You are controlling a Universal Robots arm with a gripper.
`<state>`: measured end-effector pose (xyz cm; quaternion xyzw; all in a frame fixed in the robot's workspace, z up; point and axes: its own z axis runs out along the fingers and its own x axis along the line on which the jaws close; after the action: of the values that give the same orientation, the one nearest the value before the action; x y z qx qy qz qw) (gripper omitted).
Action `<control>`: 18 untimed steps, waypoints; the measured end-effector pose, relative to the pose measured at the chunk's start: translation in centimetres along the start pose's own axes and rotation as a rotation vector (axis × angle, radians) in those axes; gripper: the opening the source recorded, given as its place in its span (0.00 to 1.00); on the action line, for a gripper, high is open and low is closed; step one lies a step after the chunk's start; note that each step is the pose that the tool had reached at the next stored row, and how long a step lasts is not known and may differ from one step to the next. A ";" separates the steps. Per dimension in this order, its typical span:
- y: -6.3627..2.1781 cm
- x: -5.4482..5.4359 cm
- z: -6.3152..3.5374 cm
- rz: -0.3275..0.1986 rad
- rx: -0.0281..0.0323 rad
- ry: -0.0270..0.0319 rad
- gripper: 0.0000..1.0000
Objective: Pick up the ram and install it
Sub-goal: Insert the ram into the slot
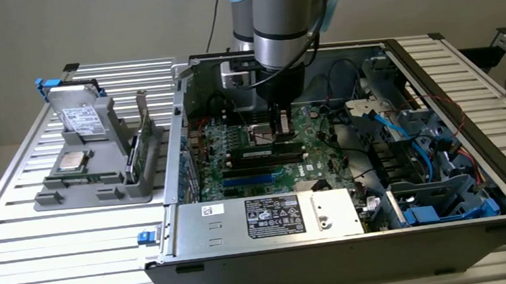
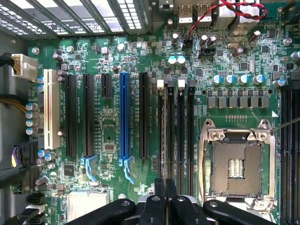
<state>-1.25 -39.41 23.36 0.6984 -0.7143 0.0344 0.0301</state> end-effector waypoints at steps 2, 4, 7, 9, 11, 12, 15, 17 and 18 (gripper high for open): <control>0.01 0.0 0.02 0.000 0.0000 -0.0002 0.12; 0.00 0.0 0.03 0.000 0.0000 0.0001 0.12; 0.00 0.0 0.11 0.000 0.0000 0.0008 0.12; 0.00 0.0 0.14 0.000 0.0000 0.0011 0.12; -0.01 0.0 0.16 0.000 0.0002 0.0008 0.12; -0.02 0.1 0.16 0.000 0.0002 0.0009 0.12; -0.03 0.1 0.22 0.000 0.0000 0.0019 0.12; -0.05 0.1 0.22 0.000 0.0002 0.0023 0.12; -0.05 0.1 0.22 0.000 0.0000 0.0027 0.12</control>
<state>-1.20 -39.52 23.15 0.6984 -0.7142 0.0353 0.0311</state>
